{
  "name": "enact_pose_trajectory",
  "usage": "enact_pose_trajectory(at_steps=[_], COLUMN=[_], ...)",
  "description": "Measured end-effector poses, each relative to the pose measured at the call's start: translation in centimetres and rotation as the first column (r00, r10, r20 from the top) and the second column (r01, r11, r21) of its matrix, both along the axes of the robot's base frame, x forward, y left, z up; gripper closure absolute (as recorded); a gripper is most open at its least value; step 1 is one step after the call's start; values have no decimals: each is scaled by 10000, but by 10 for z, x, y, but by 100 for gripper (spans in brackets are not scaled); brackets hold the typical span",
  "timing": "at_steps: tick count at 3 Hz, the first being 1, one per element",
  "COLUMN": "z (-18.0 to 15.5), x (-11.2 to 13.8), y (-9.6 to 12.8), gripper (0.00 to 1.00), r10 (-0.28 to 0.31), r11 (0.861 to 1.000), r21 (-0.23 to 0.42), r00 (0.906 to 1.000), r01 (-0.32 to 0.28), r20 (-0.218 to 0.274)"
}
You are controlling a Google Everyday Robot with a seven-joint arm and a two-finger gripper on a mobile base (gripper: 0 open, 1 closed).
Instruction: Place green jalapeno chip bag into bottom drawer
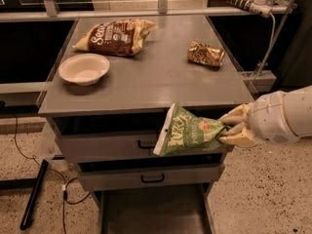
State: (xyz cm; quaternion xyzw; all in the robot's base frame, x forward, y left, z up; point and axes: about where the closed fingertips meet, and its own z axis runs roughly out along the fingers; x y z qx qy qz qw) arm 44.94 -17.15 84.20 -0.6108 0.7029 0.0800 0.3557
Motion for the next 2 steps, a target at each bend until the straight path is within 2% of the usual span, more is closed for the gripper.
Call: enact_pose_trajectory(at_steps=[1, 2], z=[-43, -118], x=[0, 2], y=[-1, -6], gripper=[100, 100], r10=[-463, -1076], r11=[9984, 9934], r21=[292, 281], r00=[9977, 9893], r01=[478, 1109], r20=[-501, -982])
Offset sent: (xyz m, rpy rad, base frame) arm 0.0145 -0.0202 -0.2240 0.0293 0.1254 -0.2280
